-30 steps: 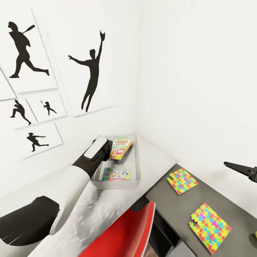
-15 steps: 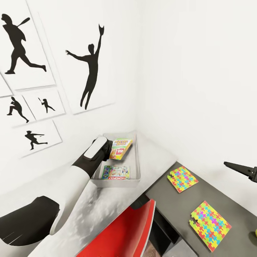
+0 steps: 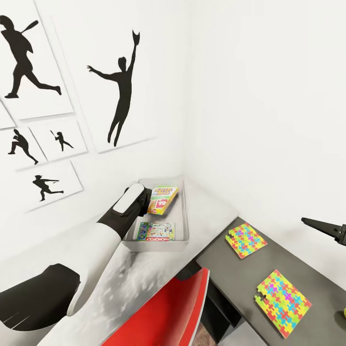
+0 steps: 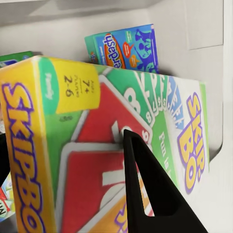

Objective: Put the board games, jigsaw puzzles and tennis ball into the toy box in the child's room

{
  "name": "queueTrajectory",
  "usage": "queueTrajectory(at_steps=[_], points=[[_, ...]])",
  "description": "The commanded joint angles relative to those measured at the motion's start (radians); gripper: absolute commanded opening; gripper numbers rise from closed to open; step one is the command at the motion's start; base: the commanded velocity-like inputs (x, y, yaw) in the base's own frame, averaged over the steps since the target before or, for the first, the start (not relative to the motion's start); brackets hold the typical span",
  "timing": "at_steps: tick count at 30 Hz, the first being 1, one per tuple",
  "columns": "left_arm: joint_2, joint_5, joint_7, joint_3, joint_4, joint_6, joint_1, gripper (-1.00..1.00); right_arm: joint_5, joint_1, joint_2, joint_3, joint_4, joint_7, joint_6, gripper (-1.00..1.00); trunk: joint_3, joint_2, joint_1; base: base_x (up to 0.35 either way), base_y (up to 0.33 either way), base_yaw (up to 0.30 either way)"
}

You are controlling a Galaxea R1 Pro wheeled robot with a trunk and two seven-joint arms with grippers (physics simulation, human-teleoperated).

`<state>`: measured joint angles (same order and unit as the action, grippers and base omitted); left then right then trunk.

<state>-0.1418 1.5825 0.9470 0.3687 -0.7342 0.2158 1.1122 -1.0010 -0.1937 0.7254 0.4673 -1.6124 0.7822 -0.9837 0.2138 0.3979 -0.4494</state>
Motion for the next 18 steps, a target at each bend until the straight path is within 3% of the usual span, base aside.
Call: queueTrajectory(at_steps=[1,12,18], points=[[0.001,0.008,-0.004,0.004,0.000,0.010,0.001,-1.00,0.002,-0.001,0.000,0.001,0.000,0.004,-0.004,1.00,0.002,0.002,-0.001,0.000,0.000,0.000],[0.000,0.006,-0.002,0.004,-0.001,0.013,0.001,-1.00,0.002,-0.001,0.000,0.001,0.000,0.005,-0.004,1.00,0.003,0.002,-0.001,0.000,0.000,0.000],[0.000,0.001,0.000,0.005,-0.001,0.059,0.001,-1.00,0.002,-0.001,0.000,0.001,0.000,0.005,-0.004,1.00,0.003,0.002,-0.001,0.000,0.000,0.000]])
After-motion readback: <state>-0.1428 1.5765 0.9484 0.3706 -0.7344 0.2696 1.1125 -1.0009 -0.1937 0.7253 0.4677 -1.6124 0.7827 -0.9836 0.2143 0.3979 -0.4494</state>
